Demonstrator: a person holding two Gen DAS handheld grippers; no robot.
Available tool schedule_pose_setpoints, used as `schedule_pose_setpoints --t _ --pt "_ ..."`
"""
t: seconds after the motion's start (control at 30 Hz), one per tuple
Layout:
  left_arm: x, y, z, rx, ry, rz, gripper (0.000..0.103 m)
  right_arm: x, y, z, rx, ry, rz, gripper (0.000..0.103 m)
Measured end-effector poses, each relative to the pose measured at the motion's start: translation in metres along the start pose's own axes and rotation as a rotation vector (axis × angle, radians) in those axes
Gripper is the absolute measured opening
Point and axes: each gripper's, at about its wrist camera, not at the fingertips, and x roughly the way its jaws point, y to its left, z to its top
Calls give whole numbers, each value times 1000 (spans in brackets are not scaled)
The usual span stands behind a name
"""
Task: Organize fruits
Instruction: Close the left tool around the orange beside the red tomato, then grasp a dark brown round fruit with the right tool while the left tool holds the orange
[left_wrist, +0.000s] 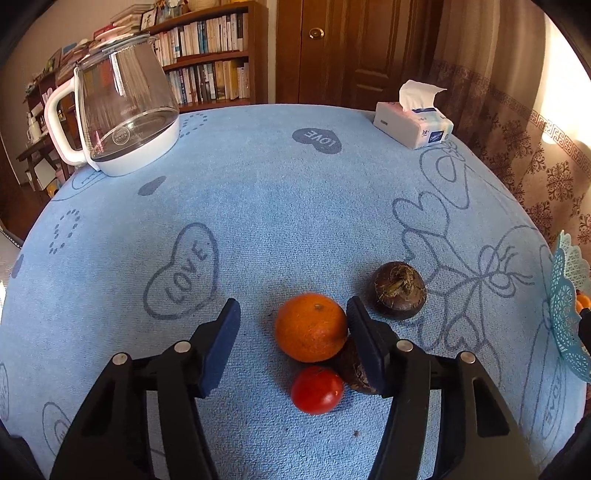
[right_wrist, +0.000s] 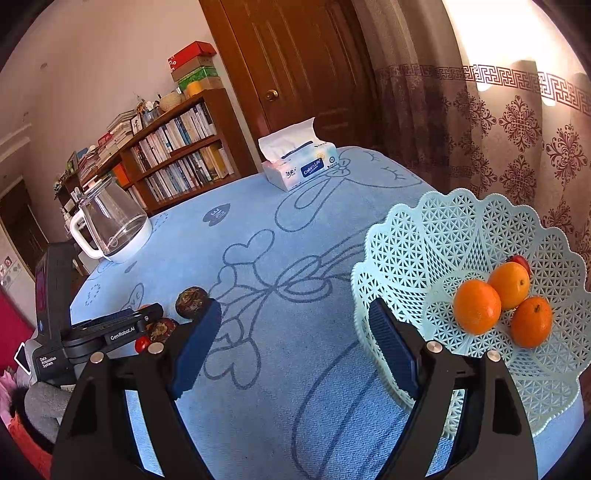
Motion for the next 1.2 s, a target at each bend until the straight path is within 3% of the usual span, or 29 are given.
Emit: schedule_pose_setpoints --t 0.2,0.33,0.5,1.0,1.2 --pt "7 0 4 -18 18 -3 56 1 2 -1 -9 2 -1 83" --pt "10 6 5 -74 54 -74 42 2 2 -2 -7 4 -2 83" --pt "10 19 5 -151 81 -159 40 3 2 -3 -12 6 -8 83" --pt "-46 35 1 -162 -98 -90 40 7 14 -11 -91 -22 -75 83" --pt "-60 45 -2 -173 -139 -58 40 -3 31 -9 -193 -101 -112 83"
